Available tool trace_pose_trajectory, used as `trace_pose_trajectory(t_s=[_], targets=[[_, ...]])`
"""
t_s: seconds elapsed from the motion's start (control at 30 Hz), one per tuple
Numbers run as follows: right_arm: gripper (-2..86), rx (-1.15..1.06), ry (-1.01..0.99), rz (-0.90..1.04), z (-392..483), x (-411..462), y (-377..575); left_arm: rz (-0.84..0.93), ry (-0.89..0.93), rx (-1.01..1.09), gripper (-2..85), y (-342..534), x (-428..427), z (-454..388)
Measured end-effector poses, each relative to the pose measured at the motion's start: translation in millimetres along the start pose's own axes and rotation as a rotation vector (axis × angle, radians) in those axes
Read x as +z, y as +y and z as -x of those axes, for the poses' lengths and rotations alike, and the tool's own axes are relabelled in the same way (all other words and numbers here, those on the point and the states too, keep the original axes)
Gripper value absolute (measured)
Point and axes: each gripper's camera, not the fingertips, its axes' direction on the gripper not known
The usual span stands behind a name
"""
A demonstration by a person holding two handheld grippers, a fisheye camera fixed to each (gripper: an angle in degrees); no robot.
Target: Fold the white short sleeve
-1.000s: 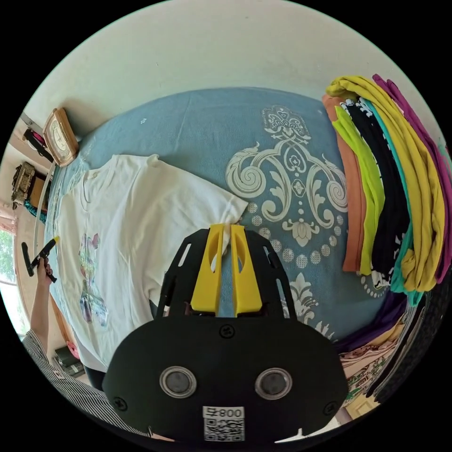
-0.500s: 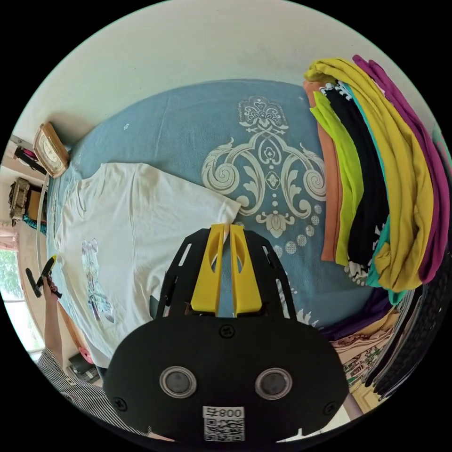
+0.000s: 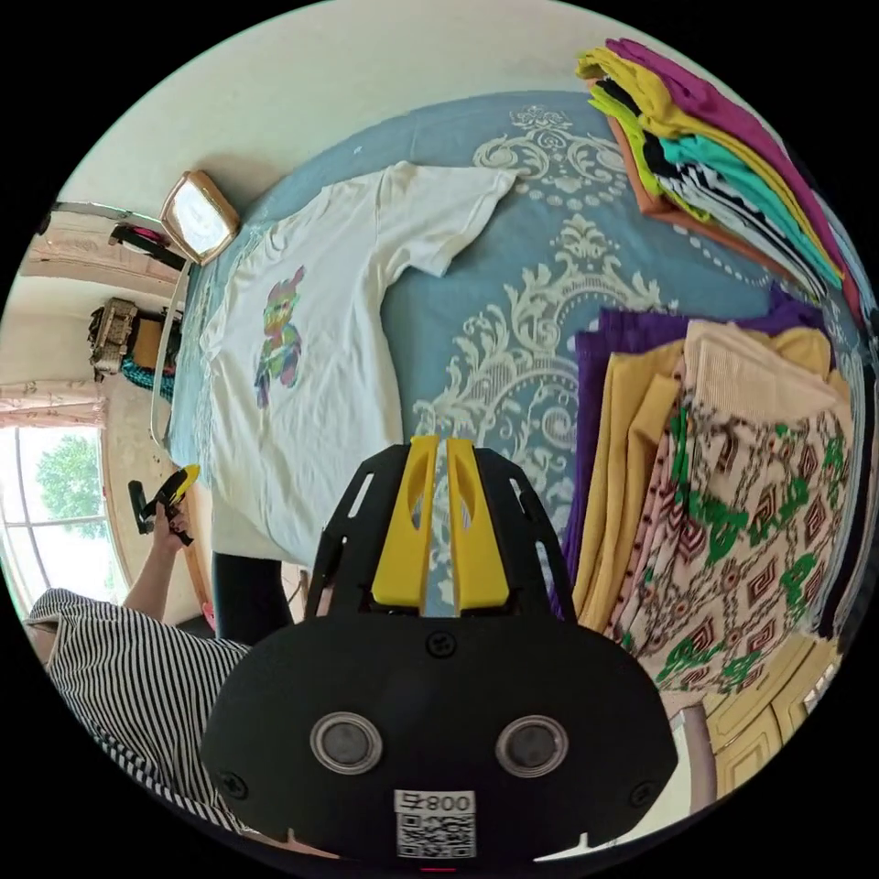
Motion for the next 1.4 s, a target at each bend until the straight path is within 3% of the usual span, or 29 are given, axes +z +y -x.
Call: trace_pose_trajectory(t_s=[0.17,0.53,0.97,1.17,1.4], targets=[[4.7,0.077,-0.080,0.050,-14.1,1.7,100.2,0.072,0.119,-0.050,10.4,54.4,-8.0,15.5],[6.2,0.084,-0.090,0.099,-11.6,10.9,205.6,0.230,0.100,-0.009,10.3,111.3,3.4,12.4],[5.9,0.072,-0.115,0.112,4.8,3.1,269.9,0.214,0.102,0.021,5.5,150.1,-20.9,3.3],[2.8,0.038,-0.028,0.149,20.5,-1.4,284.4,0.192,0.127,0.021,2.4,163.6,-34.6,1.7],[1.2,-0.057,-0.137,0.116,34.6,-47.5,314.5,0.131,0.202,0.064,1.6,179.9,-68.8,-3.0]])
